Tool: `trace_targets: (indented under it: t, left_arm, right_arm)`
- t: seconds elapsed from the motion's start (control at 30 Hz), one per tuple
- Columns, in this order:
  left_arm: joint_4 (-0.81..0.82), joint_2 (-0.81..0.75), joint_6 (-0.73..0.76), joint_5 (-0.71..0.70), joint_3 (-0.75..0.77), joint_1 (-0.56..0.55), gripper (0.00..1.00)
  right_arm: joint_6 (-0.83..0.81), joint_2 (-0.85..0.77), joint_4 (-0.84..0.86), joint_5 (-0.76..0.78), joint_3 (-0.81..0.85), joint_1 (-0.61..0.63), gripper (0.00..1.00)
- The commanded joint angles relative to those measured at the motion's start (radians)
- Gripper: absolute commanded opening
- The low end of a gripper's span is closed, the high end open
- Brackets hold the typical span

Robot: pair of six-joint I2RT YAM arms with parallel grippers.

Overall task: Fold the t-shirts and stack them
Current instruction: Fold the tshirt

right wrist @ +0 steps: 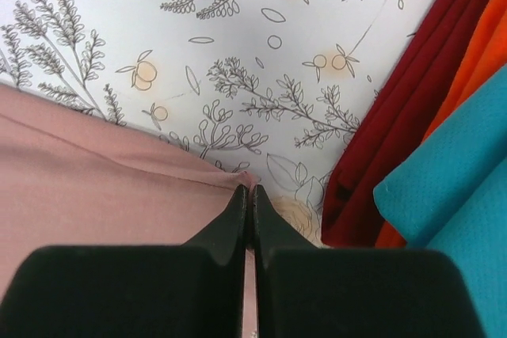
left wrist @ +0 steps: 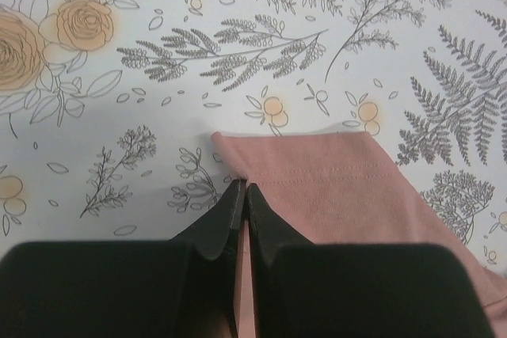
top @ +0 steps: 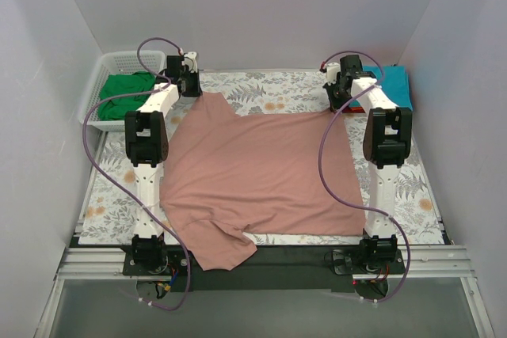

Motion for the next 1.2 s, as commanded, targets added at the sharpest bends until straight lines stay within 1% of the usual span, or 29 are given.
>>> trace_targets:
  t: [0.0,0.17,0.2,0.37,0.63,0.8,1.0,1.17]
  left_arm:
    - [0.074,-0.146,0.020,-0.008,-0.078,0.004,0.00]
    - [0.122,-0.250,0.059,0.024,-0.167,0.008,0.00]
    - [0.135,-0.290,0.063,0.031,-0.185,0.010,0.00]
    - [0.158,-0.407,0.108,0.054,-0.336,0.014,0.00]
    - [0.159,-0.603,0.168,0.109,-0.569,0.021,0.00]
    - [0.159,-0.756,0.197,0.117,-0.716,0.024,0.00]
    - [0.145,-0.905,0.224,0.109,-0.826,0.027,0.00]
    - [0.085,-0.997,0.270,0.115,-0.903,0.033,0.00]
  right_arm:
    - [-0.011,-0.112,-0.005,-0.016,-0.017,-0.006,0.01]
    - [-0.031,-0.160,-0.003,-0.008,-0.049,-0.004,0.01]
    - [-0.040,-0.173,-0.003,-0.007,-0.057,-0.006,0.01]
    - [-0.063,-0.215,-0.003,-0.011,-0.107,-0.012,0.01]
    - [-0.084,-0.272,-0.005,-0.044,-0.166,-0.022,0.01]
    - [-0.109,-0.325,-0.005,-0.068,-0.224,-0.035,0.01]
    - [-0.141,-0.390,-0.008,-0.110,-0.296,-0.056,0.01]
    - [-0.184,-0.442,-0.011,-0.142,-0.389,-0.062,0.01]
